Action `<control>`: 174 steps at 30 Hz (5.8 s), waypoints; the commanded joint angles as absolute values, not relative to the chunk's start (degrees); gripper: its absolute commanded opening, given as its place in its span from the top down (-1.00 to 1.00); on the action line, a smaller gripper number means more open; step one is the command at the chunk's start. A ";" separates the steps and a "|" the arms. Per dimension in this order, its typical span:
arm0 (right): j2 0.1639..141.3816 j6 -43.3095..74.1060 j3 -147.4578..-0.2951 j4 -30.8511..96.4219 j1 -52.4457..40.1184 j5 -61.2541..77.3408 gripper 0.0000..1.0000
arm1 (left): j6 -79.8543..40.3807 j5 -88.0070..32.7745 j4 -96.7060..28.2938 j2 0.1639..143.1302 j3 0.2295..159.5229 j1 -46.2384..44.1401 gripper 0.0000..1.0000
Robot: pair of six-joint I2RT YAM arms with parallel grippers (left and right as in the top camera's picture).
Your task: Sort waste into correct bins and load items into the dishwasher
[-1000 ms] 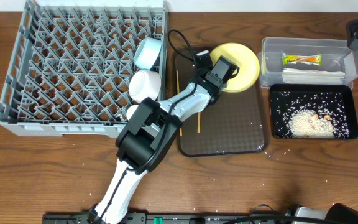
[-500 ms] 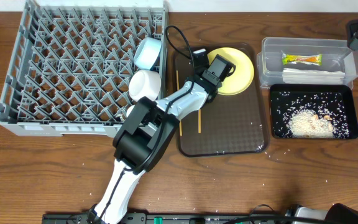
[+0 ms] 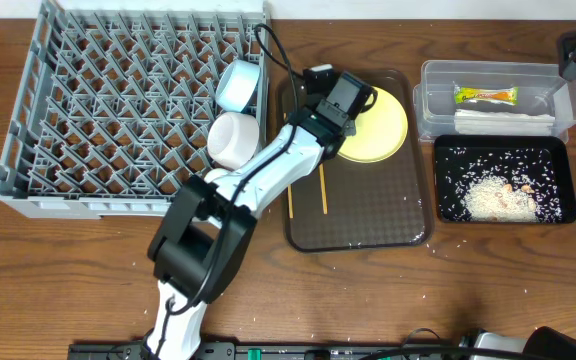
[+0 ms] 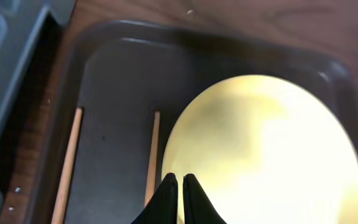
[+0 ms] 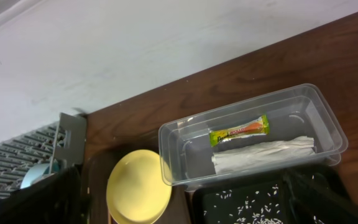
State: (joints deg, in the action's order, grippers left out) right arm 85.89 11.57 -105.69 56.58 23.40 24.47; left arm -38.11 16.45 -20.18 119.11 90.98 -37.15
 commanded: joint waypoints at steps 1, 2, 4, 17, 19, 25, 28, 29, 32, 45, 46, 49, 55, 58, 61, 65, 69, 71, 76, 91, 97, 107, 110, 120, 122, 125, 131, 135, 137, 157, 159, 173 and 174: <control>86.00 12.16 -105.73 56.69 23.99 24.86 -0.98 | -35.86 15.88 -20.73 116.25 90.50 -35.86 0.85; 86.00 12.16 -105.73 56.69 23.99 24.86 -0.98 | -35.81 15.86 -20.69 116.07 90.50 -35.44 0.85; 86.00 12.16 -105.73 56.69 23.99 24.86 -0.98 | -37.58 13.63 -20.78 116.11 90.41 -34.37 0.85; 86.00 12.16 -105.73 56.69 23.99 24.86 -0.99 | -51.62 13.87 -20.34 123.59 88.92 -38.37 0.24; 86.00 12.16 -105.73 56.69 23.99 24.86 -0.98 | -53.08 16.03 -20.36 124.62 88.92 -38.98 0.25; 86.00 12.16 -105.73 56.69 23.99 24.86 -0.98 | -56.75 16.19 -20.05 126.78 88.92 -39.35 0.26; 86.00 12.16 -105.73 56.69 23.99 24.86 -0.98 | -57.58 16.14 -19.22 128.14 88.92 -39.35 0.26; 86.00 12.16 -105.73 56.69 23.99 24.86 -0.98 | -58.70 16.14 -19.00 129.05 88.92 -39.35 0.26; 86.00 12.16 -105.73 56.69 23.99 24.86 -0.98 | -61.10 16.14 -18.70 130.43 88.92 -39.35 0.25; 86.00 12.16 -105.73 56.69 23.99 24.86 -0.98 | -61.60 16.19 -16.36 133.12 88.92 -39.22 0.55; 86.00 12.16 -105.73 56.69 23.99 24.86 -0.98 | -61.60 16.19 -16.40 133.12 88.92 -39.18 0.85; 86.00 12.16 -105.73 56.69 23.99 24.86 -0.98 | -58.81 16.14 -16.43 132.94 88.92 -38.92 0.85; 86.00 12.16 -105.73 56.69 23.99 24.86 -0.98 | -48.71 16.12 -16.64 128.16 88.95 -38.11 0.85; 86.00 12.16 -105.73 56.69 23.99 24.86 -0.98 | -45.93 16.10 -17.12 124.57 88.92 -37.76 0.85; 86.00 12.16 -105.73 56.69 23.99 24.86 -0.99 | -45.63 15.86 -18.52 121.49 88.92 -37.34 0.85; 86.00 12.16 -105.73 56.69 23.99 24.86 -0.98 | -45.58 15.46 -20.86 118.45 88.92 -36.36 0.86; 86.00 12.16 -105.73 56.69 23.99 24.86 -0.98 | -41.95 12.01 -21.19 116.03 88.95 -34.83 0.85; 86.00 12.16 -105.73 56.69 23.99 24.86 -0.98 | -40.34 10.04 -21.19 114.89 88.92 -33.74 0.85; 86.00 12.16 -105.73 56.69 23.99 24.86 -0.98 | -40.88 7.84 -21.96 114.13 88.92 -31.42 0.85; 86.00 12.16 -105.73 56.69 23.99 24.86 -0.99 | -57.58 5.76 -25.28 120.62 88.92 -38.70 0.25; 86.00 12.16 -105.73 56.69 23.99 24.86 -0.98 | -63.72 5.52 -25.19 123.35 88.92 -38.70 0.24; 86.00 12.16 -105.73 56.69 23.99 24.86 -0.99 | -66.15 5.54 -19.51 130.56 88.92 -38.65 0.24; 86.00 12.16 -105.73 56.69 23.99 24.86 -0.99 | -66.15 5.56 -18.63 132.62 88.92 -38.65 0.42; 86.00 12.16 -105.73 56.69 23.99 24.86 -0.99 | -61.41 5.82 -19.62 132.03 88.95 -36.62 0.86; 86.00 12.16 -105.73 56.69 23.99 24.86 -0.99 | -59.68 5.78 -19.64 130.85 88.95 -36.12 0.86; 86.00 12.16 -105.73 56.69 23.99 24.86 -0.98 | -56.93 5.76 -19.92 128.53 88.95 -35.35 0.85; 86.00 12.16 -105.73 56.69 23.99 24.86 -0.98 | -51.37 4.91 -21.12 124.20 88.95 -34.79 0.86; 86.00 12.16 -105.73 56.69 23.99 24.86 -0.99 | -50.76 4.86 -21.87 122.30 88.92 -34.79 0.86; 86.00 12.16 -105.73 56.69 23.99 24.86 -0.98 | -48.88 4.91 -22.00 121.69 88.95 -34.79 0.86; 86.00 12.16 -105.73 56.69 23.99 24.86 -0.99 | -40.71 8.08 -22.98 121.58 88.92 -34.79 0.38; 86.00 12.16 -105.73 56.69 23.99 24.86 -0.99 | -42.74 0.67 -23.07 121.58 88.92 -34.48 0.32; 86.00 12.16 -105.73 56.69 23.99 24.86 -0.98 | -61.76 -15.92 -23.75 121.89 88.92 -29.41 0.31; 86.00 12.16 -105.73 56.69 23.99 24.86 -0.99 | -62.28 -16.23 -23.66 122.02 88.92 -29.43 0.31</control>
State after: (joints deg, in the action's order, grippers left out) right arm 85.89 11.57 -105.69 56.58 23.40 24.47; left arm -57.30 -13.43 -23.55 122.89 89.38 -29.34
